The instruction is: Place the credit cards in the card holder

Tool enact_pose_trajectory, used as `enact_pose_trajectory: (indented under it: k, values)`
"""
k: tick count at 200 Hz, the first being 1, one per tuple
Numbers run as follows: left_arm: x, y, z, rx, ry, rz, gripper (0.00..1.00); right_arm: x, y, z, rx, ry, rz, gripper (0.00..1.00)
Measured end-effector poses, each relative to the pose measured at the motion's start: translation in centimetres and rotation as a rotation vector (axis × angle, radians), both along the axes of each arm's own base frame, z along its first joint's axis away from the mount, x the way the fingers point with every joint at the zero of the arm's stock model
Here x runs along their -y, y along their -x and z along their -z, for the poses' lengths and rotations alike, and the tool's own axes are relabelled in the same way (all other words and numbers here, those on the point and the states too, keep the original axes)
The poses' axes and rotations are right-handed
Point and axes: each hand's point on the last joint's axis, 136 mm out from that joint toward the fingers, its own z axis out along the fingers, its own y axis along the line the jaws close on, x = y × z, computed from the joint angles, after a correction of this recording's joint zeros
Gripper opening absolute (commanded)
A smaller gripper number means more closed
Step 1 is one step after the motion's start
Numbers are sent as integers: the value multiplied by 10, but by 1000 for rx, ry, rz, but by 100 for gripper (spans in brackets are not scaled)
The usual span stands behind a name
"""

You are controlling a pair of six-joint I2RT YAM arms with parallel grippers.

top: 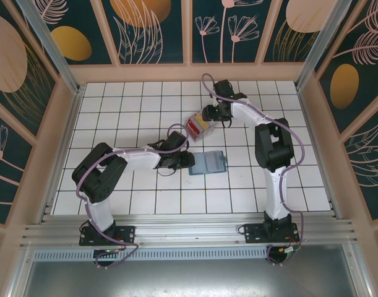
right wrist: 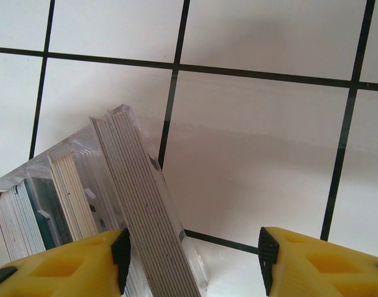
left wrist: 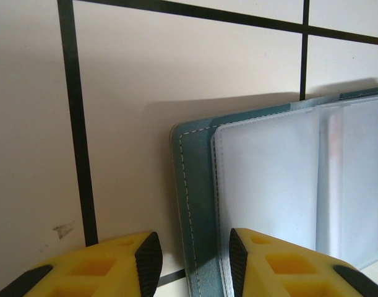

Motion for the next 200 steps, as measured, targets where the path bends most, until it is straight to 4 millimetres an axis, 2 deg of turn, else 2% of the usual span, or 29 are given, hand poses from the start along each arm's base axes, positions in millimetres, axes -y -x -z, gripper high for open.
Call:
enact_pose_trajectory:
  k: [116, 200]
  values:
    - [0, 0, 0, 1, 0, 1, 40, 2, -2, -3, 6, 7, 7, 51]
    - [0, 0, 0, -1, 2, 2, 40, 4, -4, -12, 29, 15, 14, 51]
